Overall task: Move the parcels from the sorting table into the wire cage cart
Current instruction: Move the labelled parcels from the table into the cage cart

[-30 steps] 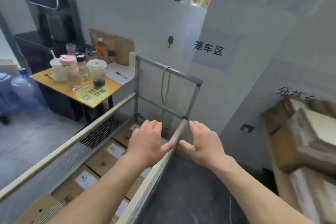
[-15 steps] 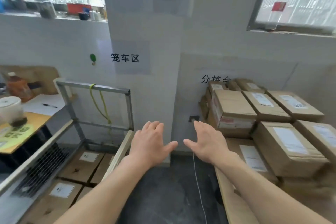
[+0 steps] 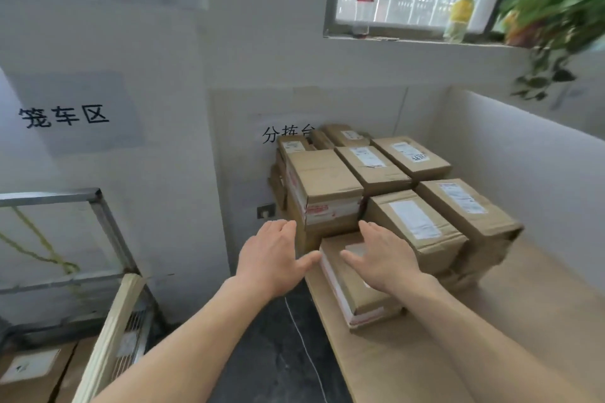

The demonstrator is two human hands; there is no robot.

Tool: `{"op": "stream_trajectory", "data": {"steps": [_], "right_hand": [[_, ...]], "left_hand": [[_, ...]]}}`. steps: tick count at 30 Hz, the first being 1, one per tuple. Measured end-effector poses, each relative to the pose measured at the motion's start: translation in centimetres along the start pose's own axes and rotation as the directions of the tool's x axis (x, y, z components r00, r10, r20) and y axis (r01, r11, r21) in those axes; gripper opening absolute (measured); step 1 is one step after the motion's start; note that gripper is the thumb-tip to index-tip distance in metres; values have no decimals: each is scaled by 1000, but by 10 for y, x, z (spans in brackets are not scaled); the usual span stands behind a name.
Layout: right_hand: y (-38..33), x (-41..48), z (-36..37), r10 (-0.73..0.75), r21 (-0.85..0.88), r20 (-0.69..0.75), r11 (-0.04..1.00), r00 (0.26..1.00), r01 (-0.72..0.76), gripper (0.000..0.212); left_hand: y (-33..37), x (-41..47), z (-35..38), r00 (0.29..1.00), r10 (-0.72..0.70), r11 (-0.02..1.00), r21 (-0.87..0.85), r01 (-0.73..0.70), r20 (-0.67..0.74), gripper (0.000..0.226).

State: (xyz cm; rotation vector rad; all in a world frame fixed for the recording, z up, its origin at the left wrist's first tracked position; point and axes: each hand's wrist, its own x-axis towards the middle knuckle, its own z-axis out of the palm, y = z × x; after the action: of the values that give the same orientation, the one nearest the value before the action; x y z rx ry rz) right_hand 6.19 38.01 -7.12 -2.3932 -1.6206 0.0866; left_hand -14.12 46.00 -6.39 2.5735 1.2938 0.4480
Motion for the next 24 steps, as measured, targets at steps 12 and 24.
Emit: {"op": "stream_trajectory", "data": {"steps": [12,24], "right_hand": [[71,14,-22,371,-65,-70,925,926,-375,67],[145,67,-24,448,-65,-19,891,894,-449,40]], "left_hand": [[50,90,50,962,240,962,-165,-218,130,80],[97,141,95,947,227,963,-196,-184,227,69]]}}
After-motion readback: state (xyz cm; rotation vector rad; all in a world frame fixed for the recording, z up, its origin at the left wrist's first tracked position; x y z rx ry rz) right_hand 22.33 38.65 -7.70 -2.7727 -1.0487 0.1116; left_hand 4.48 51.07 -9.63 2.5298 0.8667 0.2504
